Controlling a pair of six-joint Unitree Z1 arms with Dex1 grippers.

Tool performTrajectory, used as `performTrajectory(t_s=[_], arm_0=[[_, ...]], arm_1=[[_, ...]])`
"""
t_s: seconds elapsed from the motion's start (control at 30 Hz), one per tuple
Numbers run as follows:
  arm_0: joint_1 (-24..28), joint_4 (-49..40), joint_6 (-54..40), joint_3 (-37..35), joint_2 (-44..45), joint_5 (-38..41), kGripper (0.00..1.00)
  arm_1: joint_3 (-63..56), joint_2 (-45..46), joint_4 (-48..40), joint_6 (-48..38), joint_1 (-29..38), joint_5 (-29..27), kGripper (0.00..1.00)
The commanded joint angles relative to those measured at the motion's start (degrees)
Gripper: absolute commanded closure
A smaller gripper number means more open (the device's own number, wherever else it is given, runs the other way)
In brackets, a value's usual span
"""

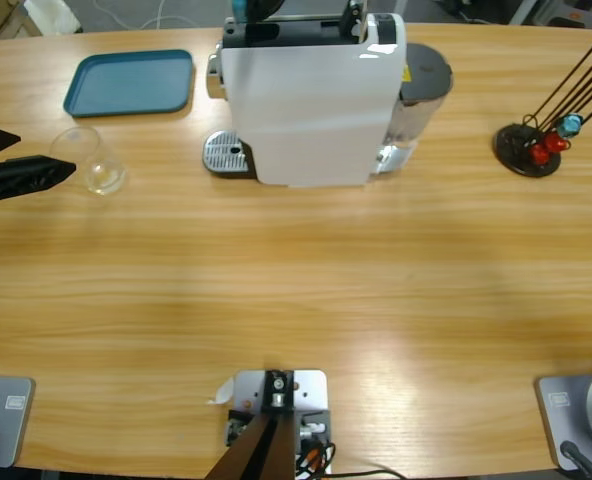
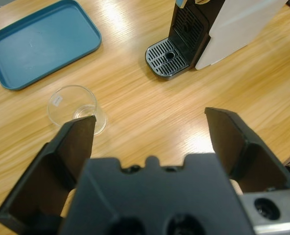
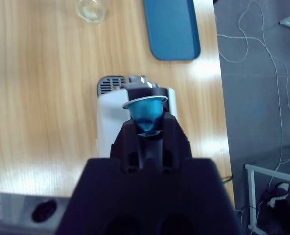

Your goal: Pour coffee

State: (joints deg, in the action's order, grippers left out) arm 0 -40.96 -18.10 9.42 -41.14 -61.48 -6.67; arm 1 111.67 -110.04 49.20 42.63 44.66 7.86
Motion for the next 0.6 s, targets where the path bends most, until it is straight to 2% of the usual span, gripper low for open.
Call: performTrajectory(t_s=[0.03, 0.6], arm_0=[[-0.44, 0.69, 0.6, 1.86, -1.47, 0.08, 0.032], [-0.44, 0.75, 0.6, 1.86, -1.45, 0.08, 0.032]], arm_1=[[-0.49, -2.83, 0.76, 0.79, -2.48, 0.61, 1.0], [-1.02, -5.61, 1.25, 0.61, -0.4, 1.46, 1.0]])
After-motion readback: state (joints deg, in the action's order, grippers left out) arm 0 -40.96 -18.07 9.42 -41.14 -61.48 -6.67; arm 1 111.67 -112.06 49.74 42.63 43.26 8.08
